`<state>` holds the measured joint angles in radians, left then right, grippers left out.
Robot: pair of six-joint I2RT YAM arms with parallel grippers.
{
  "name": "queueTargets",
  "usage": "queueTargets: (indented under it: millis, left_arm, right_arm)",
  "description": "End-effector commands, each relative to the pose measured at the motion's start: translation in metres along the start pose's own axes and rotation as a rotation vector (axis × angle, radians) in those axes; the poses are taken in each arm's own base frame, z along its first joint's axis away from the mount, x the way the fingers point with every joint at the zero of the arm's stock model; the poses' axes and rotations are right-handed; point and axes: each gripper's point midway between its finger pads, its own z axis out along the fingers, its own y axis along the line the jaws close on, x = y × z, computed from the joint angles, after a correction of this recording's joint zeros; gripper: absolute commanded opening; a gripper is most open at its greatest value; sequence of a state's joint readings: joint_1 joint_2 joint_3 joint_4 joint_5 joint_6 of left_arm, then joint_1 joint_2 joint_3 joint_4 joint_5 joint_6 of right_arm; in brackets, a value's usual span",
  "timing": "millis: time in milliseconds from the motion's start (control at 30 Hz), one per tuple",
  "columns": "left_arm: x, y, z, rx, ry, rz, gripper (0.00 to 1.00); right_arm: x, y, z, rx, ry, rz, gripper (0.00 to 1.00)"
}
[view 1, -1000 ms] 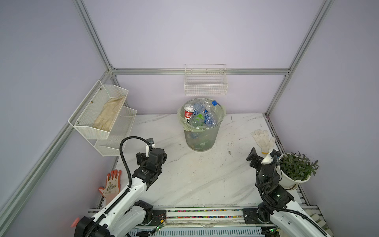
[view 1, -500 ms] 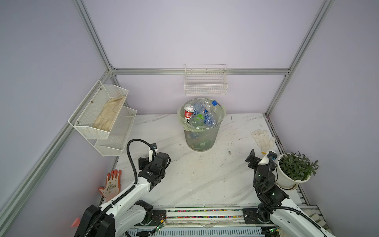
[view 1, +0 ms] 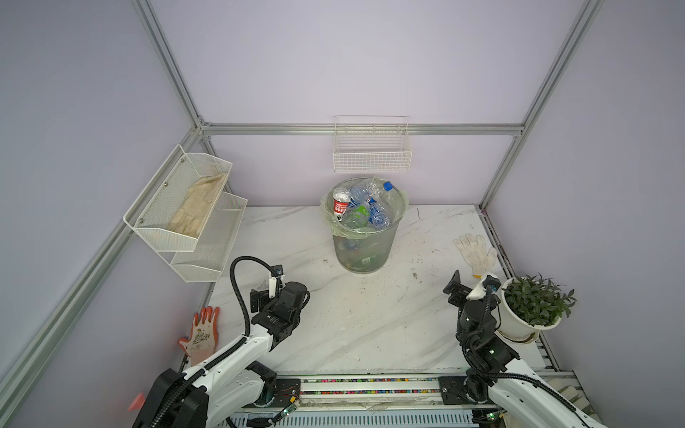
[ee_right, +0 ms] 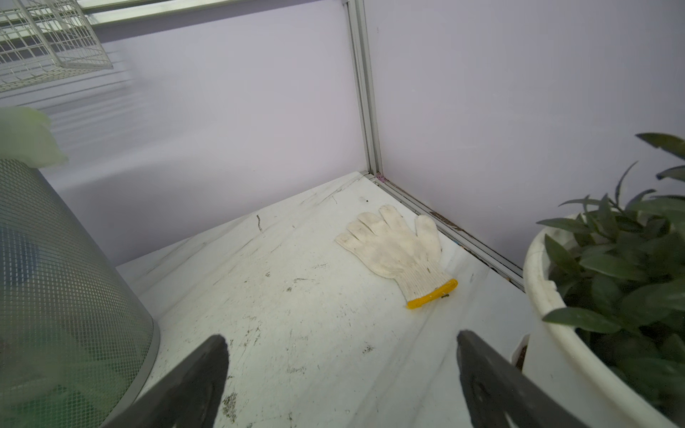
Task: Throw the plastic bottles in the bin
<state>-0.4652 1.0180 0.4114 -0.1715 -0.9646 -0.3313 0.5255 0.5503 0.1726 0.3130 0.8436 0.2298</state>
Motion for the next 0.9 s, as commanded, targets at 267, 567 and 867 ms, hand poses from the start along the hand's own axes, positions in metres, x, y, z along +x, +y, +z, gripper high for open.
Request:
queueTargets:
  millis: [267, 567, 867]
  left_arm:
    - [-0.003, 0.005, 0.004, -0.052, -0.027, -0.053, 1.00]
    - [-0.010, 0.009, 0.004, -0.055, -0.068, -0.099, 1.00]
    - [-0.011, 0.013, 0.008, -0.049, -0.079, -0.137, 1.00]
  right_arm:
    - [-0.012, -0.002, 0.005, 0.011, -0.069, 0.054, 0.97]
    - [-0.018, -0.005, 0.010, -0.015, -0.130, 0.080, 0.97]
    - [-0.020, -0.006, 0.015, 0.003, -0.190, 0.067, 0.98]
